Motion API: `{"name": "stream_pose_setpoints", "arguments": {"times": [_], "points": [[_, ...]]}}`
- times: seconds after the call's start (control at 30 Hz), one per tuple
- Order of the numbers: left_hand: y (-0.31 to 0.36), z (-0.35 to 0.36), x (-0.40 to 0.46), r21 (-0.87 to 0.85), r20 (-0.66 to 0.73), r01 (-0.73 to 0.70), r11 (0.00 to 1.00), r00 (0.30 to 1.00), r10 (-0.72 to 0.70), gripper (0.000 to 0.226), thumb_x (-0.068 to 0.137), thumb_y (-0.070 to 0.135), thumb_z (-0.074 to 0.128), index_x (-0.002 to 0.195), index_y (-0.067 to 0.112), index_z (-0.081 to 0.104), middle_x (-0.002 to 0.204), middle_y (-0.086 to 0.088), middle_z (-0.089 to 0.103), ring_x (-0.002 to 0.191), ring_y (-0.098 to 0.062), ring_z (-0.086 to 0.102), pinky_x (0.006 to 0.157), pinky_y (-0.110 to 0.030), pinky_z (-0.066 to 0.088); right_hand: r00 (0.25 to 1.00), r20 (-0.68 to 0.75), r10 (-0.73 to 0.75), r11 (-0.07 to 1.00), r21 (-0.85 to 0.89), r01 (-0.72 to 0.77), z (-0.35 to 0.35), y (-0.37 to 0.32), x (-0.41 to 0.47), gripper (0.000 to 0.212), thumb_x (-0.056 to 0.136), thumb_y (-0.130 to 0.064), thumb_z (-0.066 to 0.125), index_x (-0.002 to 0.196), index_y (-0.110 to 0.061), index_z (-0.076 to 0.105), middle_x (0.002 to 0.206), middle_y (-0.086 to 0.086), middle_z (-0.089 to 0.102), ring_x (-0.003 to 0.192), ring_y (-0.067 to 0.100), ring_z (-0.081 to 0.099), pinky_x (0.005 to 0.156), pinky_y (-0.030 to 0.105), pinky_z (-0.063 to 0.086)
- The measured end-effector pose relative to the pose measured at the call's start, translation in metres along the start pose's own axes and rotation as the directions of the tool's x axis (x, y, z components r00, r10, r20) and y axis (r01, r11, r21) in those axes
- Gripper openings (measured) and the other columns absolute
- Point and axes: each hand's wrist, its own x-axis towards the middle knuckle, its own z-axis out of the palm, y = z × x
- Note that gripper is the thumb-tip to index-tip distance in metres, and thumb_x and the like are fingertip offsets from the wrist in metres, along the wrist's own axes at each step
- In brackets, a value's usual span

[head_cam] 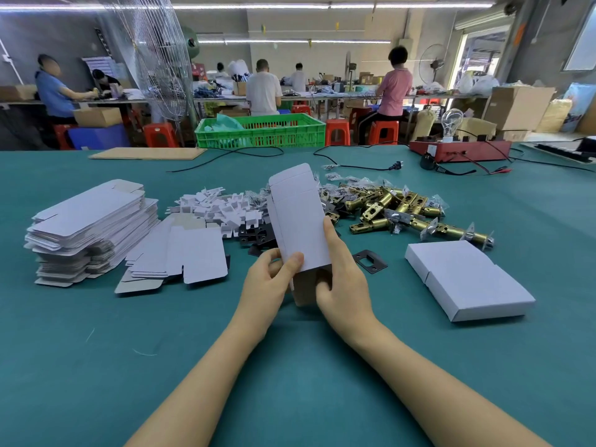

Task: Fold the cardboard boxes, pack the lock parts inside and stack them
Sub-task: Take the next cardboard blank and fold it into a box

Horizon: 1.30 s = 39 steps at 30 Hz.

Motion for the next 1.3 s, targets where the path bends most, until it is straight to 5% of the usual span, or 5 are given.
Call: {"name": "stream_pose_setpoints", "arguments": {"times": [0.27, 0.37, 0.77, 1.1, 1.3], "points": [[0.001, -0.003, 0.004, -0.144, 0.032, 0.070, 0.987, 0.997, -0.066, 0.018, 0.096, 0.015, 0.057, 0.111, 0.011, 0.067, 0.095, -0.003, 0.075, 0.085, -0.017, 0.070, 0.071, -0.032, 0.059, 0.989, 0.085, 0.124, 0.963, 0.231, -0.141, -0.002, 0.001, 0.002, 0.064, 0.083, -0.013, 0.051, 0.144, -0.027, 0.037, 0.142, -0.004, 0.040, 0.126, 0.006, 0.041, 0.100, 0.012, 0.036], [0.004, -0.008, 0.008, -0.224, 0.045, 0.120, 0.967, 0.993, -0.113, 0.018, 0.092, 0.013, 0.060, 0.108, 0.008, 0.068, 0.095, -0.004, 0.075, 0.081, -0.015, 0.070, 0.064, -0.030, 0.060, 0.960, 0.153, 0.235, 0.834, 0.475, -0.280, -0.007, -0.001, 0.005, 0.052, 0.076, -0.024, 0.053, 0.127, -0.034, 0.051, 0.126, -0.006, 0.055, 0.107, 0.018, 0.060, 0.087, 0.036, 0.053], [0.006, -0.012, 0.005, -0.120, 0.296, 0.180, 0.976, 0.945, -0.138, 0.040, 0.075, 0.017, 0.074, 0.113, 0.009, 0.067, 0.098, -0.006, 0.076, 0.085, -0.013, 0.070, 0.068, -0.027, 0.059, 0.808, 0.365, 0.462, 0.382, 0.741, -0.553, -0.029, 0.004, 0.030, 0.036, 0.074, -0.045, 0.073, 0.094, -0.016, 0.071, 0.100, 0.006, 0.074, 0.090, 0.022, 0.071, 0.080, 0.037, 0.058], [0.010, -0.009, 0.001, -0.098, 0.299, 0.230, 0.968, 0.935, -0.192, 0.064, 0.056, 0.027, 0.079, 0.114, 0.005, 0.066, 0.101, -0.013, 0.072, 0.089, -0.030, 0.063, 0.081, -0.046, 0.049, 0.807, 0.333, 0.488, 0.421, 0.720, -0.552, -0.029, 0.005, 0.031, 0.040, 0.062, -0.040, 0.077, 0.089, -0.010, 0.072, 0.095, 0.008, 0.075, 0.083, 0.021, 0.070, 0.084, 0.039, 0.053], [0.009, -0.008, 0.003, -0.133, 0.183, 0.190, 0.973, 0.969, -0.164, 0.026, 0.073, 0.034, 0.073, 0.091, 0.015, 0.077, 0.102, -0.011, 0.074, 0.091, -0.030, 0.065, 0.086, -0.049, 0.050, 0.822, 0.353, 0.447, 0.455, 0.701, -0.549, -0.027, -0.003, 0.028, 0.044, 0.063, -0.040, 0.076, 0.094, -0.008, 0.071, 0.097, 0.008, 0.075, 0.082, 0.019, 0.070, 0.067, 0.028, 0.056]]}}
